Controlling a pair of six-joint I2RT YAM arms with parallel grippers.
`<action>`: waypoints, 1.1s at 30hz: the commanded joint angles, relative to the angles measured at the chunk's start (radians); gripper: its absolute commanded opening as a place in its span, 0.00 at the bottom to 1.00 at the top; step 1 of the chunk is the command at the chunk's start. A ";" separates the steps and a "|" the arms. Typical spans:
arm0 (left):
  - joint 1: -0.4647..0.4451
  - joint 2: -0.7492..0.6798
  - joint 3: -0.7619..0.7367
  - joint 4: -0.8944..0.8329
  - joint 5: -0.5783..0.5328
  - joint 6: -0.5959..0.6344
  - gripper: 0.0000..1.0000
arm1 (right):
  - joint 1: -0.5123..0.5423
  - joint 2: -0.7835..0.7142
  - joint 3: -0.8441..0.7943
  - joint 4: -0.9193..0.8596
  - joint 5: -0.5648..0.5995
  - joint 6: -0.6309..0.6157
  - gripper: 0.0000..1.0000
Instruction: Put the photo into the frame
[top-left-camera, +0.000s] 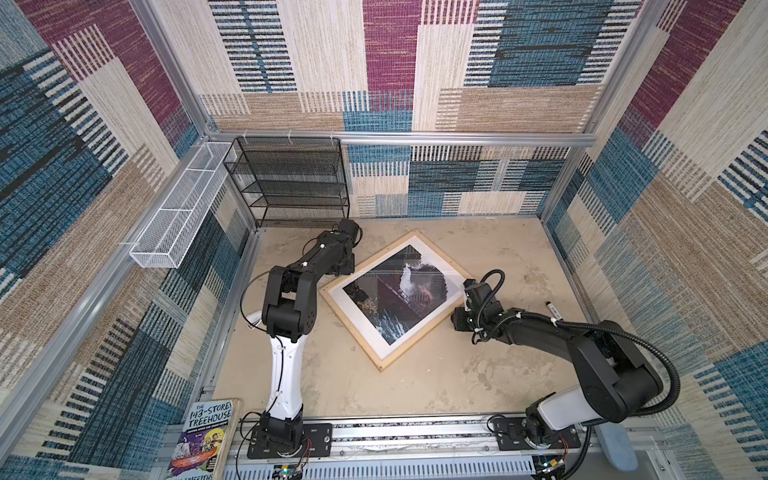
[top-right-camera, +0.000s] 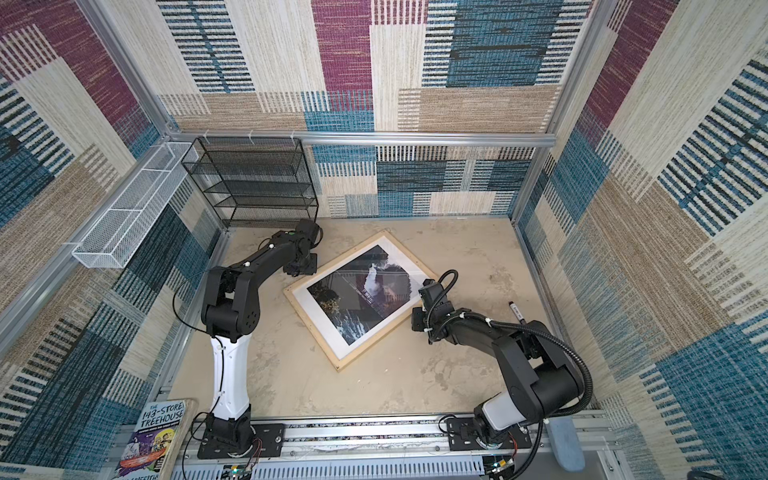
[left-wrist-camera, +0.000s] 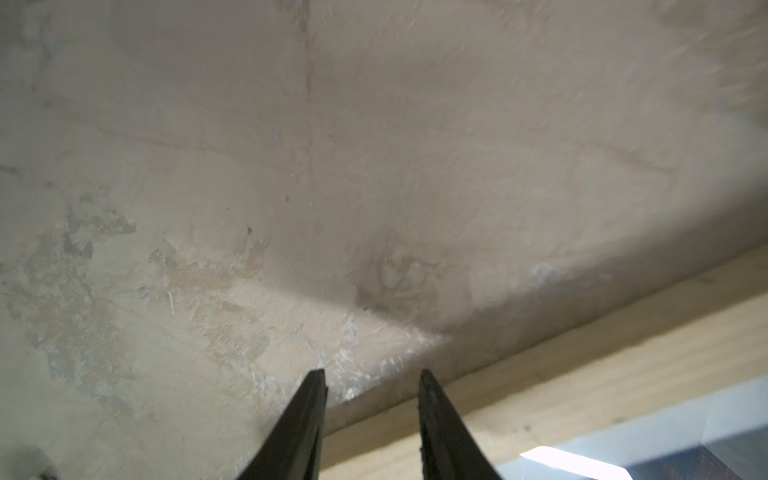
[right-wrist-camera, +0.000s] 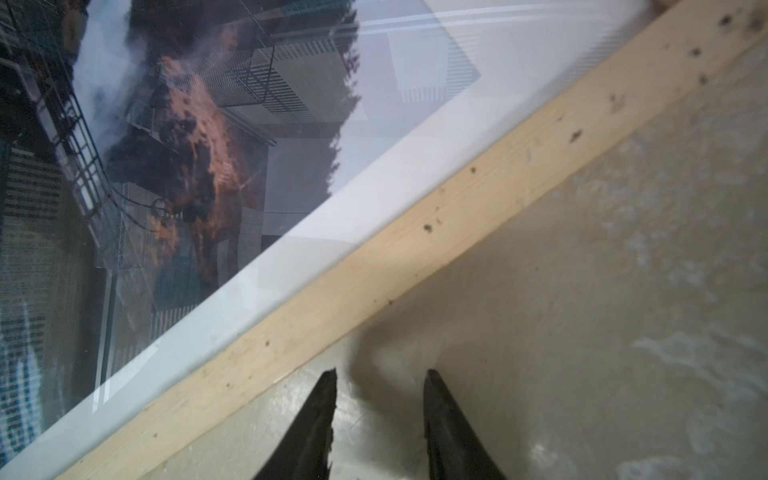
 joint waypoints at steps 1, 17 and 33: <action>-0.002 0.000 -0.034 -0.024 -0.007 -0.017 0.40 | -0.018 0.021 0.007 -0.076 -0.011 -0.003 0.38; -0.162 -0.283 -0.443 0.030 0.105 -0.132 0.38 | -0.180 0.173 0.202 -0.034 -0.089 -0.108 0.39; -0.328 -0.419 -0.644 0.108 0.132 -0.282 0.39 | -0.201 0.201 0.234 -0.032 -0.118 -0.126 0.40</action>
